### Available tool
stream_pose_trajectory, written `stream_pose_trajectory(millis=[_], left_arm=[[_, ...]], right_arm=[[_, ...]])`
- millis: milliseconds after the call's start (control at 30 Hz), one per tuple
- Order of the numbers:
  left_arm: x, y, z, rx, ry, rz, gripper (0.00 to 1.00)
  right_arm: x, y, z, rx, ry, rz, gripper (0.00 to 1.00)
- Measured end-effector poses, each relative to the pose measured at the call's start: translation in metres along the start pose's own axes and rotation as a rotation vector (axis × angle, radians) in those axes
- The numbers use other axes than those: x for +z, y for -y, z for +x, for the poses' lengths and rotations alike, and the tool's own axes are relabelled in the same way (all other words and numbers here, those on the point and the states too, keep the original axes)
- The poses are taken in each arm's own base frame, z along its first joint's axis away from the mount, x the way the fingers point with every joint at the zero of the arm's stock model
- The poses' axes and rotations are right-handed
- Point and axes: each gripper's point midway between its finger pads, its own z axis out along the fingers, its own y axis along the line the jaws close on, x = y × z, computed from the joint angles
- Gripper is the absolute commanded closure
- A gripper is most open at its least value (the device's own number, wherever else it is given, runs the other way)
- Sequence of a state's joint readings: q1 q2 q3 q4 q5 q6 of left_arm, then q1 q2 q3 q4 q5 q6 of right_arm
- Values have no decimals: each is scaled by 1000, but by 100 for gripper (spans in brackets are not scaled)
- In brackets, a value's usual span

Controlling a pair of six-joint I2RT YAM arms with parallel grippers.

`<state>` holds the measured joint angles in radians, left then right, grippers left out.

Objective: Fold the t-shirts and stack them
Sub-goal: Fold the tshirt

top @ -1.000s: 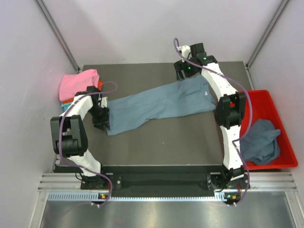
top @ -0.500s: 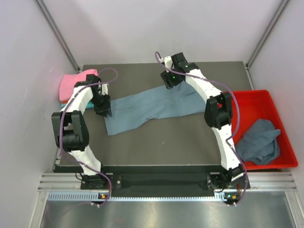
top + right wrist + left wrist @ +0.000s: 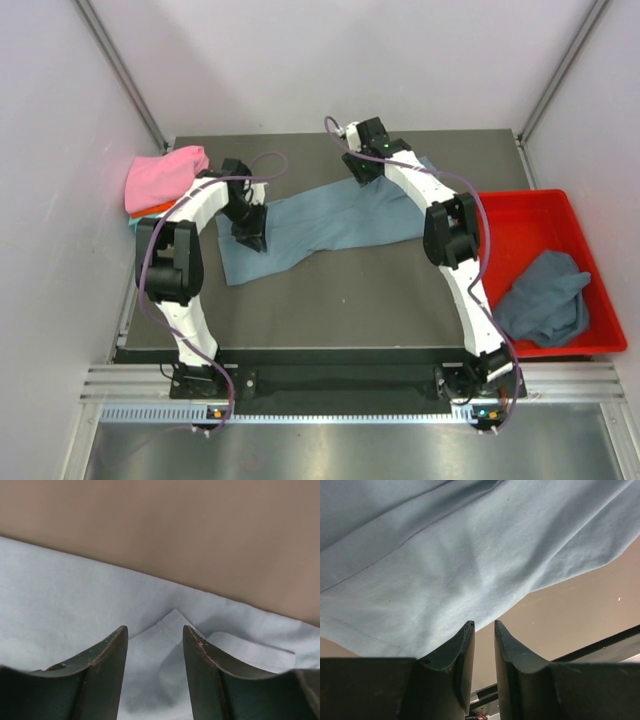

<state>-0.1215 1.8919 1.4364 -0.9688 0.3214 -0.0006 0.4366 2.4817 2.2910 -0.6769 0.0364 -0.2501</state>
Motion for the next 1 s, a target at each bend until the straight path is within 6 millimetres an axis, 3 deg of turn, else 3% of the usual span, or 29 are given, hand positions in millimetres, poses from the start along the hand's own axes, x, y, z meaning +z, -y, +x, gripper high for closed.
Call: stream_pose_trajectory(millis=[267, 467, 800, 1000], left_arm=[[0, 1, -1, 1, 3, 4, 73], [3, 0, -1, -2, -5, 4, 73], [3, 0, -4, 3, -1, 0, 74], [4, 3, -5, 16, 1, -7, 74]], right_arm=[[13, 2, 13, -4, -34, 25, 60], [13, 6, 11, -6, -29, 43, 75], [14, 8, 9, 0, -19, 57, 69], [18, 10, 11, 0, -23, 66, 73]])
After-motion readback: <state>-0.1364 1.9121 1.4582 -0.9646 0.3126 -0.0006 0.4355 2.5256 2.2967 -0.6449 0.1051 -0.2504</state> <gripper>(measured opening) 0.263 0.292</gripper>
